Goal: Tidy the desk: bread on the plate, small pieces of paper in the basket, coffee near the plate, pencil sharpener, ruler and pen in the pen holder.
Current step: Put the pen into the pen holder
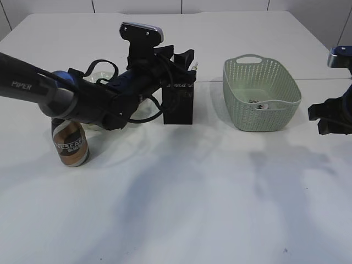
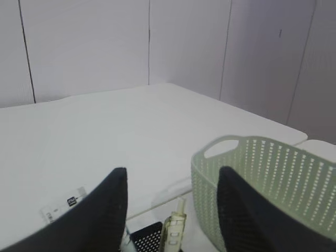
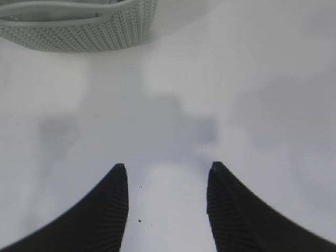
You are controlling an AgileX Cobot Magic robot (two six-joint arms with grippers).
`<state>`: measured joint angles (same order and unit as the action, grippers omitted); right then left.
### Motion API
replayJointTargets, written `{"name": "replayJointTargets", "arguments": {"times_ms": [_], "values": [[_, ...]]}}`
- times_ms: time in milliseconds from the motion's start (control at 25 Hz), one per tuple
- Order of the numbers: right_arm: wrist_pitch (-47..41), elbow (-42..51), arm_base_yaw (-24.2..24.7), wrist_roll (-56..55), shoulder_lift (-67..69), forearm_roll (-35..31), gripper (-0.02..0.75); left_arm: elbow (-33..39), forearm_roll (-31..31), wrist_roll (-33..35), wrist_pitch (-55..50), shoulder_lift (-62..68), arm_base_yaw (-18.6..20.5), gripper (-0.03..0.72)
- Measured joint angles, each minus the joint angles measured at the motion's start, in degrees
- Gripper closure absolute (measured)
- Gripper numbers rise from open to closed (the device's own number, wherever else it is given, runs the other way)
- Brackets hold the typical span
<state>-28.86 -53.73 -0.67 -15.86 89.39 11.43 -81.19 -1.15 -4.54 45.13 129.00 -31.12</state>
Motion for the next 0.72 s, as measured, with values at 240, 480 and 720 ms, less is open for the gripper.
{"name": "replayJointTargets", "arguments": {"times_ms": [240,480,720], "values": [[0.3,0.0,0.0,0.0,0.0,0.0,0.344,0.0,-2.5,0.0,-6.9,-6.8,0.0,0.298],[0.2,0.0,0.0,0.2,0.0,0.0,0.344,0.0,-7.6,0.0,-22.1,-14.7,0.0,0.298],[-0.5,0.0,0.0,2.2,0.0,0.0,0.344,0.0,-9.6,0.1,-39.0,-24.7,0.0,0.298]]}}
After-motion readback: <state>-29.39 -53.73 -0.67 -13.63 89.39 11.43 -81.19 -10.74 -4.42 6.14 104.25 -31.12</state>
